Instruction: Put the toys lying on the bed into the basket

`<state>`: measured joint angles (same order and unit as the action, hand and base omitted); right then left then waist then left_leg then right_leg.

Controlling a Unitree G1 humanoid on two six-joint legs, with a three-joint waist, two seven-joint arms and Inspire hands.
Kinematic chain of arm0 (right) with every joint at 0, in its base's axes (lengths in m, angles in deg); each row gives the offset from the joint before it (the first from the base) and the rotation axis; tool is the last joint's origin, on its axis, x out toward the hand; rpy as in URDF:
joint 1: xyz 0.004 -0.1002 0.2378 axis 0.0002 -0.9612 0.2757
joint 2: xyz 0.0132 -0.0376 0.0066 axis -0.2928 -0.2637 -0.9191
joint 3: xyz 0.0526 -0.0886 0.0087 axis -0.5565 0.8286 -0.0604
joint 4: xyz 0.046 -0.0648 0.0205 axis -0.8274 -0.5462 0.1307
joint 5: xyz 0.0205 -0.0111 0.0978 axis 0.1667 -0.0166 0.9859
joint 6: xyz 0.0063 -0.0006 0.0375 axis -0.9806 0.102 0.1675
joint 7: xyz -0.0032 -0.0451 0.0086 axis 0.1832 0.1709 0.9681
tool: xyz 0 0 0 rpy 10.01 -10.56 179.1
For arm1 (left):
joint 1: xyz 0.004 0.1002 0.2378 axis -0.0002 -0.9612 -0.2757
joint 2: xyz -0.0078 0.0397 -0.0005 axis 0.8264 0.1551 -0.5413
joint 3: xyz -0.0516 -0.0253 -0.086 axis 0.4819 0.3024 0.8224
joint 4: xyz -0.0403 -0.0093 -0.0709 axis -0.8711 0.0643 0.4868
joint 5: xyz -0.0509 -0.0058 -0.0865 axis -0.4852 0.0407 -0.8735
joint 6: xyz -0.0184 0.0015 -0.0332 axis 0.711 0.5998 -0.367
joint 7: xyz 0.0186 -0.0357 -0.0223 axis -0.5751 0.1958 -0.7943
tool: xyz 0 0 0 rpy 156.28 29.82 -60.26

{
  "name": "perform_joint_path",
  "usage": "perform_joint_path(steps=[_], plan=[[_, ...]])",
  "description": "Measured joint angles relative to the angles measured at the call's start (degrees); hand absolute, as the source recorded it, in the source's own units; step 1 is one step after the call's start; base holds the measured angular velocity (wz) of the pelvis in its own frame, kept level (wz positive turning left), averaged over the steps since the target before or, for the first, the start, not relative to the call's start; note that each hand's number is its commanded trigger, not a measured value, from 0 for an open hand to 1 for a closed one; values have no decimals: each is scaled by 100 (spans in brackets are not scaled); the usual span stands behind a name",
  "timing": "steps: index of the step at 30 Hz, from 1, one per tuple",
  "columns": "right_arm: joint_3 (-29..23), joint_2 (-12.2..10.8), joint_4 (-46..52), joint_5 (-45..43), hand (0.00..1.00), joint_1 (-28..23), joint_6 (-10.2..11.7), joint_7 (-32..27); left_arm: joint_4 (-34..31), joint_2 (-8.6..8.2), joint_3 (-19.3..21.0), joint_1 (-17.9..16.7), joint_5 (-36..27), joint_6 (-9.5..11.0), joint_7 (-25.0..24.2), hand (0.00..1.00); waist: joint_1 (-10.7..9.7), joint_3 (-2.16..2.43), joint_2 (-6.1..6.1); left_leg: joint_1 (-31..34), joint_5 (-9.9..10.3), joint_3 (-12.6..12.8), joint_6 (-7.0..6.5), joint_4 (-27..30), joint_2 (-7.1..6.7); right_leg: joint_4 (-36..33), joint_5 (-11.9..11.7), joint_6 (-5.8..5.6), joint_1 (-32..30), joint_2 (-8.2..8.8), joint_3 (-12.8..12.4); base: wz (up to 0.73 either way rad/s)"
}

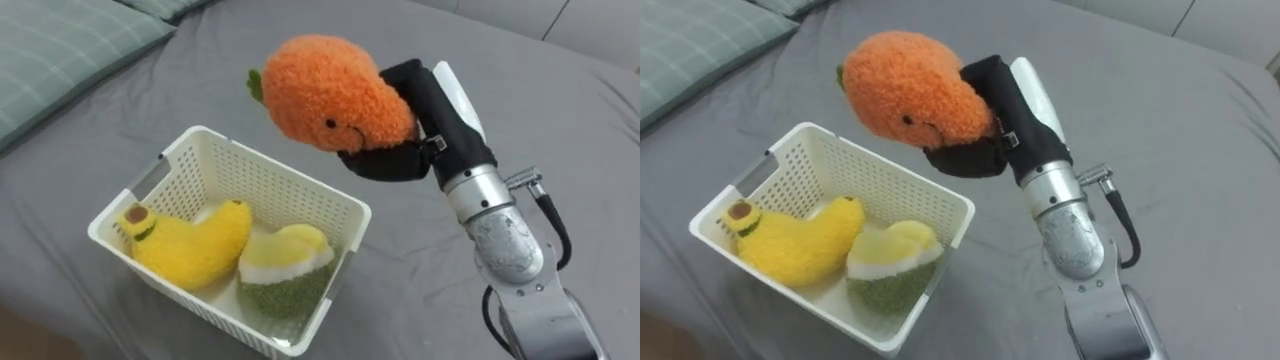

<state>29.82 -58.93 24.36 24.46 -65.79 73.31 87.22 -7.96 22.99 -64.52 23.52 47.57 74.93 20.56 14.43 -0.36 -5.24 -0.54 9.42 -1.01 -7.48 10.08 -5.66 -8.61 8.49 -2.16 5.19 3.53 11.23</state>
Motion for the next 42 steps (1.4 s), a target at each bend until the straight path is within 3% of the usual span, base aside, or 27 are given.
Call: perform_joint_path(steps=[8,9,10,11,12,13,14,20,27,35,42], plan=[[239,-7,-26,-37,100,90,-57,164,-13,24,-4,-29,0,-90,2,0,47,-44,-74,41,2,-215,1,66,-36,-1,-2,1,74,7,158,13],[240,-10,-37,-59,87,90,-57,166,-6,23,-6,-31,0,-91,2,0,65,-46,-79,48,2,-224,1,65,-39,-1,-1,1,72,9,161,5],[243,-18,-51,-140,80,90,-77,169,3,15,-9,-30,1,-101,2,0,114,-46,-85,82,2,-225,1,71,-41,-2,-1,1,60,11,170,0],[250,-21,-53,-187,53,90,-135,176,6,12,-11,-25,1,-117,2,0,167,-42,-92,95,2,-226,1,79,-42,-4,-1,1,43,14,180,0],[256,-22,-58,-193,36,90,-164,186,6,12,-11,-26,0,-125,2,0,191,-40,-94,95,2,-228,1,85,-43,-4,-2,1,37,15,191,4],[275,-25,-67,-203,5,90,-192,235,6,14,-10,-36,0,-152,3,0,221,-42,-96,103,2,-238,0,93,-46,-4,-2,1,34,20,224,5],[314,-26,-70,-204,0,90,-227,279,6,13,-10,-42,0,-212,4,0,256,-42,-95,112,1,-242,0,113,-49,-3,-2,1,34,24,260,5],[491,-36,-71,-200,0,90,-307,412,-1,14,-10,-46,0,-258,10,0,326,-27,-122,168,-1,-316,-3,174,-70,3,-2,0,35,38,396,8],[490,-4,-278,-193,0,90,-307,408,-149,11,-6,-4,-3,-268,151,0,317,-29,-125,201,-1,-344,-4,177,-83,-2,-1,-1,32,41,374,1],[490,214,-406,-205,0,90,-307,408,-483,27,-13,16,-2,-251,350,0,308,-33,-199,226,-20,-355,-6,167,-89,-1,-2,0,-16,45,383,0],[483,221,-407,-381,0,90,-306,404,-484,29,-21,26,-2,-247,363,0,295,-32,-203,232,-20,-355,-7,159,-89,3,-1,-1,-24,44,376,0]])
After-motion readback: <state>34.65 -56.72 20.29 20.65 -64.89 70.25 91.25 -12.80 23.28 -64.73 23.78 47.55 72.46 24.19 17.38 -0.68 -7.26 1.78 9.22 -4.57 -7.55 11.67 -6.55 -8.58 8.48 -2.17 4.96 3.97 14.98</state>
